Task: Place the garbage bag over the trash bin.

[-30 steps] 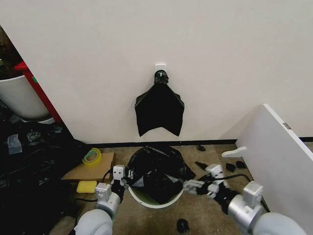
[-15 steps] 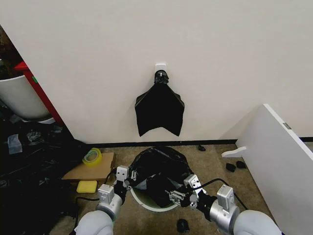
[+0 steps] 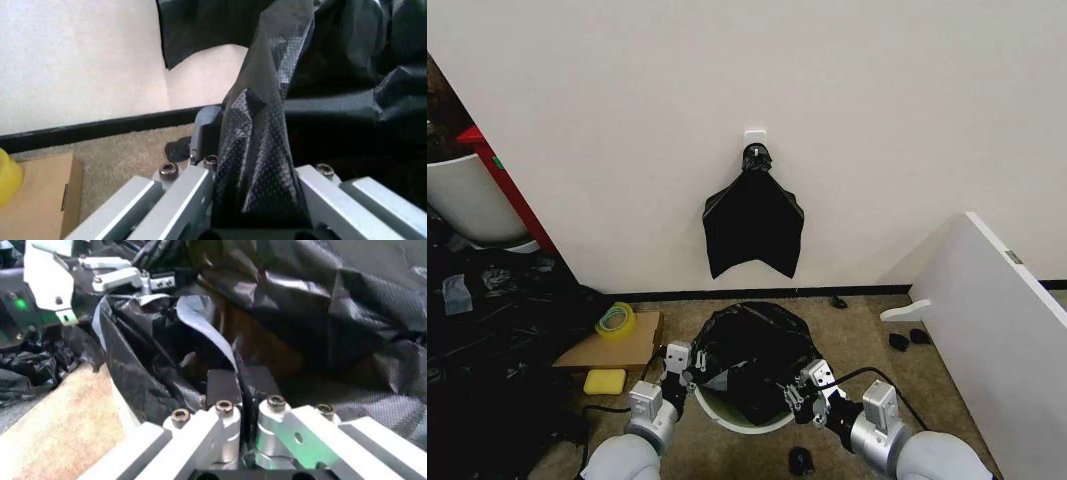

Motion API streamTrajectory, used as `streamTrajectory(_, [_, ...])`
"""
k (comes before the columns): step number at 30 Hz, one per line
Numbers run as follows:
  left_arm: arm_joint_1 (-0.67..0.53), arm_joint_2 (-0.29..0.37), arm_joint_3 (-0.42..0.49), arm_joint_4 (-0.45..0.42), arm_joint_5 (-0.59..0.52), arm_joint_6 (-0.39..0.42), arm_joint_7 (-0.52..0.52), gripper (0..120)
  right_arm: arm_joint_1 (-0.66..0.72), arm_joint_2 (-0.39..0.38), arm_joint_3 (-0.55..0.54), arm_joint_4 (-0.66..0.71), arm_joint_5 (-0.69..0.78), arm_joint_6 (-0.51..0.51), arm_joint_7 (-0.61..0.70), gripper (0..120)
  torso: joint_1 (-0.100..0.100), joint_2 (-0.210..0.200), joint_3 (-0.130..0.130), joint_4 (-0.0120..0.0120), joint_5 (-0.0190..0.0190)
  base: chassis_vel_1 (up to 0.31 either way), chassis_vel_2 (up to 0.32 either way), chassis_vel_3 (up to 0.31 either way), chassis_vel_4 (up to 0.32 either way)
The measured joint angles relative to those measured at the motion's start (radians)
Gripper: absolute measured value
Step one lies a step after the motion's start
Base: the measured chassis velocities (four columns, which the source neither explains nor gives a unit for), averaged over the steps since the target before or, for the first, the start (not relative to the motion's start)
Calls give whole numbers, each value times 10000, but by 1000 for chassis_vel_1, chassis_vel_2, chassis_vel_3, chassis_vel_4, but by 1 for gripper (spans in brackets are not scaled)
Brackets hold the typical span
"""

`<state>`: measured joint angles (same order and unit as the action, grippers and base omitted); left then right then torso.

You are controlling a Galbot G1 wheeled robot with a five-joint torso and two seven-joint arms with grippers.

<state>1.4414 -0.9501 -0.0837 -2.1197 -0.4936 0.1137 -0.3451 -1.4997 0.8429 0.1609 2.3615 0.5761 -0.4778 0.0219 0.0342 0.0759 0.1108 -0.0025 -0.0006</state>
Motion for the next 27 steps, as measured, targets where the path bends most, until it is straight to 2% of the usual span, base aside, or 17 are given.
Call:
streamTrajectory(4, [-126, -63, 1, -9, -342, 181, -185, 1, -186, -67, 22, 97, -582, 541, -232, 0, 0, 0, 0, 0, 0, 0, 0, 0, 0])
streamTrajectory(7, [-623, -243, -14, 86, -1315, 657, -699, 1, -658, -274, 63, 110, -2260, 1857, -1111, 0, 0, 0, 0, -2, -1, 0, 0, 0, 0])
streamTrajectory(9, [-783, -298, -29, 130, -1559, 795, -856, 1, -749, -322, 66, 58, -2677, 2172, -1320, 0, 0, 0, 0, -1, -1, 0, 0, 0, 0])
streamTrajectory(11, [-1222, -404, -112, 234, -2221, 1176, -1323, 1, -985, -465, 63, -86, -3563, 2927, -1827, 0, 0, 0, 0, -2, -1, 0, 0, 0, 0])
streamTrajectory(12, [-1222, -404, -112, 234, -2221, 1176, -1323, 1, -985, -465, 63, -86, -3563, 2927, -1827, 0, 0, 0, 0, -2, -1, 0, 0, 0, 0])
streamTrajectory(14, [-1761, -430, -234, 272, -3279, 1576, -1934, 1, -1082, -553, 63, -285, -4101, 3541, -2347, 0, 0, 0, 0, -1, 0, 0, 0, 0, 0])
streamTrajectory(16, [-1847, -422, -253, 266, -3486, 1643, -2038, 1, -1077, -558, 65, -325, -4145, 3599, -2408, 0, 0, 0, 0, -1, 0, 0, 0, 0, 0])
streamTrajectory(18, [-2236, -275, -338, 176, -4455, 1913, -2480, 1, -979, -616, 91, -751, -4513, 4167, -2900, 0, 0, 0, 0, 0, 1, 0, 0, 0, 0])
streamTrajectory(25, [-2531, -166, -443, 26, -5887, 2187, -3105, 1, -790, -676, 111, -1887, -5299, 5271, -3627, 0, 0, 0, 1, 0, -1, 0, 0, 0, 0])
streamTrajectory(27, [-2630, -166, -455, -118, -6716, 2335, -3445, 1, -679, -614, 78, -2198, -5571, 5497, -3684, 0, 0, 0, 0, 0, 1, 0, 0, 0, 0])
